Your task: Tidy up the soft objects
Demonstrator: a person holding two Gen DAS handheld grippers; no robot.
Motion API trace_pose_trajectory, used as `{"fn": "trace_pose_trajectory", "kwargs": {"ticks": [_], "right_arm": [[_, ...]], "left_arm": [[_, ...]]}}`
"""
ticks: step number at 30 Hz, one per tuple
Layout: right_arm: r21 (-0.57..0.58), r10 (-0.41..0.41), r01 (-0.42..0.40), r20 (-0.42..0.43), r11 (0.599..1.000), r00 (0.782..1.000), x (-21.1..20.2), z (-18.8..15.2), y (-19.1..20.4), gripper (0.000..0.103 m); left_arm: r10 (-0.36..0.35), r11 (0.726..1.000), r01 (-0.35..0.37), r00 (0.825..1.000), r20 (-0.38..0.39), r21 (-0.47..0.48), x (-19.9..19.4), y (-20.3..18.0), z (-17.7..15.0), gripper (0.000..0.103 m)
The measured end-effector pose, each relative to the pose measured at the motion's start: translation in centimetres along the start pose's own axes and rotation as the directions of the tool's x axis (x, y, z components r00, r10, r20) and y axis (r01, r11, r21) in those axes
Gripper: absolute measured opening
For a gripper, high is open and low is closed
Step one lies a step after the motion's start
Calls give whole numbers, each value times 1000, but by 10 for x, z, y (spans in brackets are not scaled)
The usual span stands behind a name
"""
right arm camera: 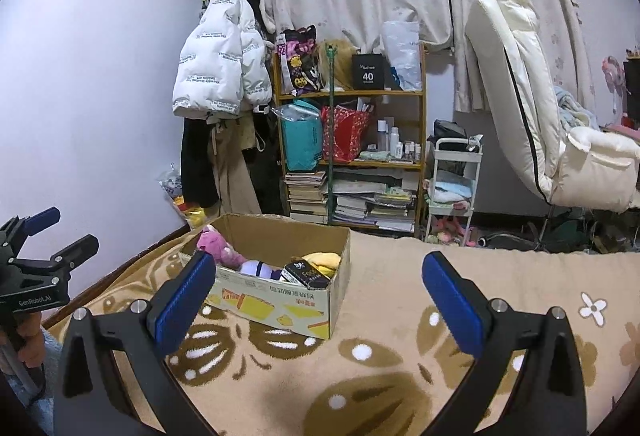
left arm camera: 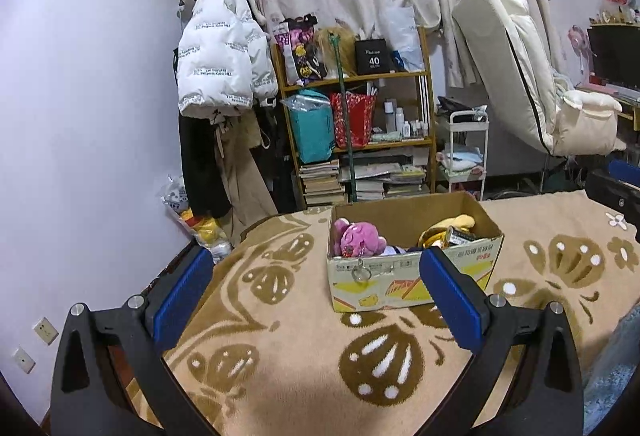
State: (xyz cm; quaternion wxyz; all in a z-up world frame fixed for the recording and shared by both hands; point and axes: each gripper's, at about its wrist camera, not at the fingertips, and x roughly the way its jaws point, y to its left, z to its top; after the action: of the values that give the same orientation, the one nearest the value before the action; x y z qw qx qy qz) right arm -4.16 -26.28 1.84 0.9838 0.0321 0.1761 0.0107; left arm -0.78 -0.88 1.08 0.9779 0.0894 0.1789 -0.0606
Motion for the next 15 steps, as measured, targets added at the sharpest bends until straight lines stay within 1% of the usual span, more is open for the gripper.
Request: {"fn": "trace_pose_trajectory", "kwargs": {"ticks": [6,15], "right_arm": [[-8,0,0,-26,1000,1000,9,-4,0,103],[-14,3,-4,-32,1000,999,11,-6,1,103]], "left_arm": [[-8,1000,8,1000,-30,6,10,-2,-4,102],[-10,1000,10,999,-45,-4,13,-2,-5,102]]}}
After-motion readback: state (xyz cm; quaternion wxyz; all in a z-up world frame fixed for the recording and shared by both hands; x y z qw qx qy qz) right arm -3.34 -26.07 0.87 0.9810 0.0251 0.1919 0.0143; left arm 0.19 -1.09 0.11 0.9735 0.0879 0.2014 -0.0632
